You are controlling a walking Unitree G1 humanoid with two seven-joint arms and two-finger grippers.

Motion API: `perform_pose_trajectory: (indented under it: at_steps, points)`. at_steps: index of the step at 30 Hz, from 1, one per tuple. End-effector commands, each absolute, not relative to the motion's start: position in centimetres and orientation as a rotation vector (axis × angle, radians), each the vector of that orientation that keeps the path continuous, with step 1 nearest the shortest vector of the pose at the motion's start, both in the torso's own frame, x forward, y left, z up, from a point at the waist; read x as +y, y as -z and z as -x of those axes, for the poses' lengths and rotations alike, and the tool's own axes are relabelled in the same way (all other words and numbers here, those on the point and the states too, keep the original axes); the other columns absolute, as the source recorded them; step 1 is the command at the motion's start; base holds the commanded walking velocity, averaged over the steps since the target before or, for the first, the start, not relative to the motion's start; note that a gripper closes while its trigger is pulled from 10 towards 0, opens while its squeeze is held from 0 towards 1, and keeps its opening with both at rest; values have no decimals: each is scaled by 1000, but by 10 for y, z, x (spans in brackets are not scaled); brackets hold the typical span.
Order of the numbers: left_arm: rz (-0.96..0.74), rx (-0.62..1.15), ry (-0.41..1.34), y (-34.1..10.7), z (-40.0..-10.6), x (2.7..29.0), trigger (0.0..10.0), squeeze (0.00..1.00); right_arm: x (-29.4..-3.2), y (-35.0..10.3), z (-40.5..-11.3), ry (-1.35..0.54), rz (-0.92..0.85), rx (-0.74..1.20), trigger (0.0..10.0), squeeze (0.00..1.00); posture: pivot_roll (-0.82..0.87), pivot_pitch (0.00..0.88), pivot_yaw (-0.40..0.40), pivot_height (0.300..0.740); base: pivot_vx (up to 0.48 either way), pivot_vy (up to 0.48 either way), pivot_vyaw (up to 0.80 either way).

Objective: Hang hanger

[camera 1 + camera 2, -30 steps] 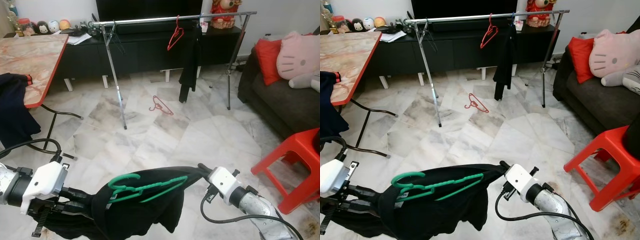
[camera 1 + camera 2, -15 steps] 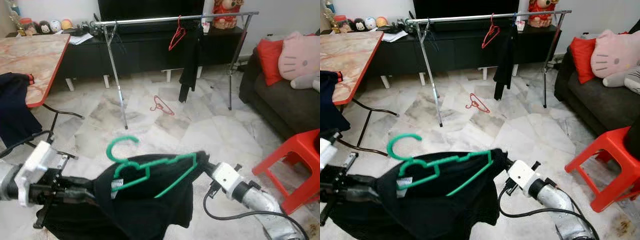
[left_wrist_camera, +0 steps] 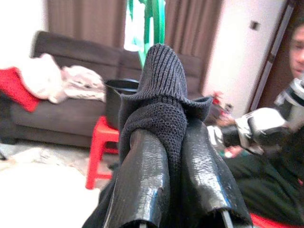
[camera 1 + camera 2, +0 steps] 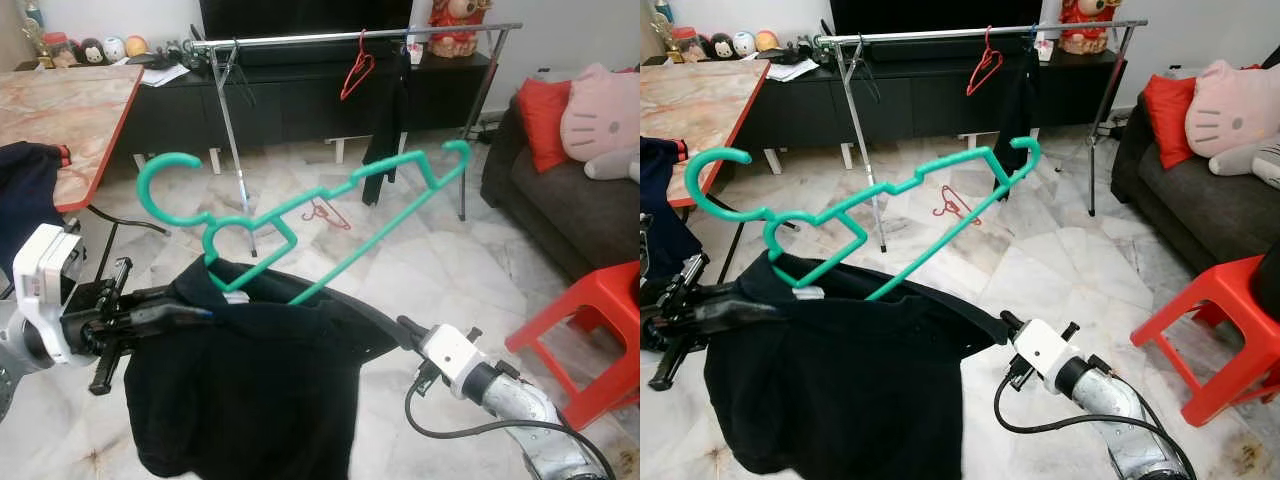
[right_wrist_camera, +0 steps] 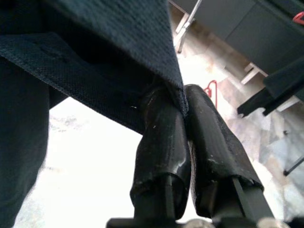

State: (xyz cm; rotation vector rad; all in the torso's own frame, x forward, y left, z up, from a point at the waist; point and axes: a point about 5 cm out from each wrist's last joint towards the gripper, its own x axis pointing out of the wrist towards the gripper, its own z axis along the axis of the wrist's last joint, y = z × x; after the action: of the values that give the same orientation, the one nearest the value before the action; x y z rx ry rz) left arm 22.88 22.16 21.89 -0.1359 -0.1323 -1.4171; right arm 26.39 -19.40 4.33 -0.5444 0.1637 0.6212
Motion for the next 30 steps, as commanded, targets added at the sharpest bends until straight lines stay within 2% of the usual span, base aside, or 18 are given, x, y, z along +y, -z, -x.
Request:
perform_pose_trajectory:
  at_steps: [1,7,8,9,13,14,15,22,30]
  points:
    - [51,-223,1371,-236,-232,222,10000,0,-210,-27,-255,-567,540,278,0,0,-48,18,-39,740,0,0,0]
    - [-73,-158,1198,-210,-250,199,10000,0,-203,-29,-259,-556,538,261,196,0,-53,11,-31,740,0,0,0]
    - [-85,-152,1180,-206,-252,196,10000,0,-202,-29,-260,-555,538,259,3882,0,-53,11,-31,740,0,0,0]
    - [-108,-135,1146,-198,-255,191,10000,0,-199,-29,-260,-557,537,256,9961,0,-55,6,-28,740,0,0,0]
    - [-140,-111,1115,-188,-257,183,10000,0,-196,-28,-260,-575,527,260,10000,0,-55,6,-28,740,0,0,0]
    - [-145,-108,1110,-187,-258,182,10000,0,-195,-28,-260,-579,526,262,10000,400,-55,6,-28,740,0,0,0]
    - [-170,-91,1102,-182,-258,178,10000,0,-192,-27,-258,-609,512,271,10000,1000,-58,0,-24,740,0,0,0]
    - [-281,-42,1005,-166,-271,180,10000,0,-189,-18,-242,-791,561,381,10000,1000,-65,0,-17,740,0,0,0]
    - [-284,-52,962,-162,-275,178,10000,0,-189,-13,-233,-841,563,441,10000,1000,-68,0,-15,740,0,0,0]
